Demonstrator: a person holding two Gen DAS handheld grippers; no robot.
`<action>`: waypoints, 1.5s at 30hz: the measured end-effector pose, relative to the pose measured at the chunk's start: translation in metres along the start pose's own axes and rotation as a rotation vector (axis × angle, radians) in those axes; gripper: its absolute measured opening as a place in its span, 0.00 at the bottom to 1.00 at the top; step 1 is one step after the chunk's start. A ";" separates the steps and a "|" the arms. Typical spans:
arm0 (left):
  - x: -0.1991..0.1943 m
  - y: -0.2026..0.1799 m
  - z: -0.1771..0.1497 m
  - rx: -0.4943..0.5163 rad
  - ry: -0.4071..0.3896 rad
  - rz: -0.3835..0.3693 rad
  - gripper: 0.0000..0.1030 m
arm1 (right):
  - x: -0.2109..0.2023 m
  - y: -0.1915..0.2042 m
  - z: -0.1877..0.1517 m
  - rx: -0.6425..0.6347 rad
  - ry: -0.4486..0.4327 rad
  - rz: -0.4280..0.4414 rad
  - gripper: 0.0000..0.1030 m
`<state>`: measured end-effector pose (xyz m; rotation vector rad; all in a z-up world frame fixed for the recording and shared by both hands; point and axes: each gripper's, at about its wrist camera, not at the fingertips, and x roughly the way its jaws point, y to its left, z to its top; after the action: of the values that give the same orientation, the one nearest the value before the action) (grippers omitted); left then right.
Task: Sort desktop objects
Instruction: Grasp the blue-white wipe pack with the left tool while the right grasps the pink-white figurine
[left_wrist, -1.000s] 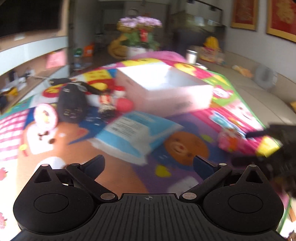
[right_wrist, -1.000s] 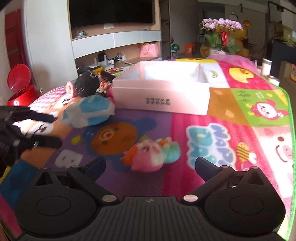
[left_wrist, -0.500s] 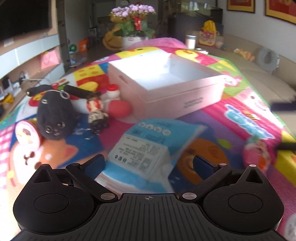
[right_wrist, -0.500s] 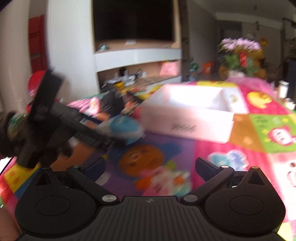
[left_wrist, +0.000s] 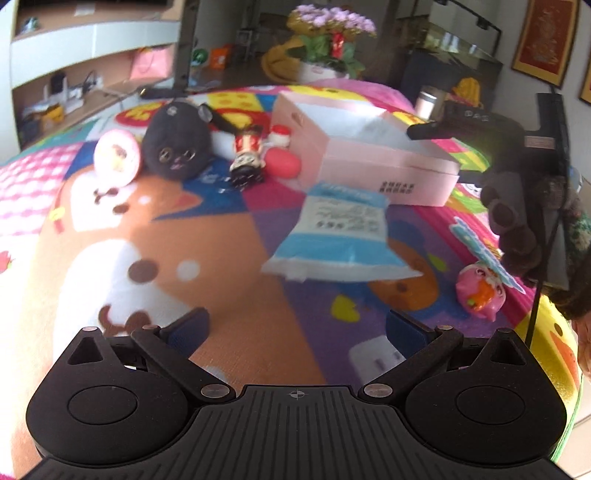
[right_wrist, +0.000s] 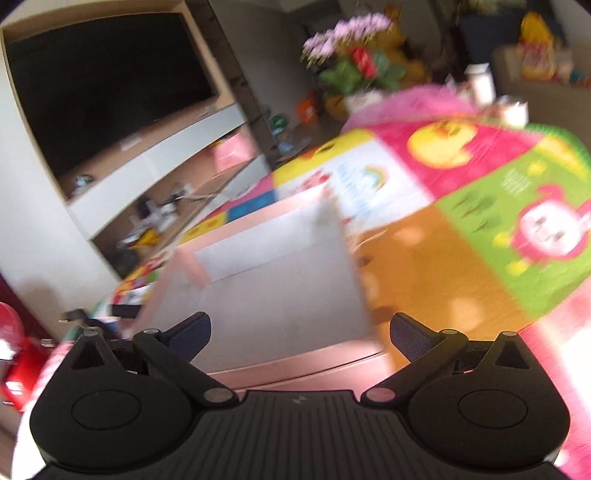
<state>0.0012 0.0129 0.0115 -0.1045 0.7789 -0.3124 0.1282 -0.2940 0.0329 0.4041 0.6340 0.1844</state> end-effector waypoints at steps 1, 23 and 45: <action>-0.001 0.000 0.000 -0.003 -0.004 -0.001 1.00 | 0.000 0.004 -0.004 -0.011 0.003 0.022 1.00; -0.010 -0.018 0.013 0.042 -0.049 0.122 1.00 | -0.092 0.050 -0.124 -0.473 0.186 0.061 0.76; -0.022 -0.074 0.047 0.283 -0.114 0.058 0.56 | -0.193 0.091 -0.127 -0.645 0.008 0.007 0.71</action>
<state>0.0017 -0.0511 0.0748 0.1649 0.6168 -0.3555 -0.1058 -0.2283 0.0818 -0.2161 0.5469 0.3822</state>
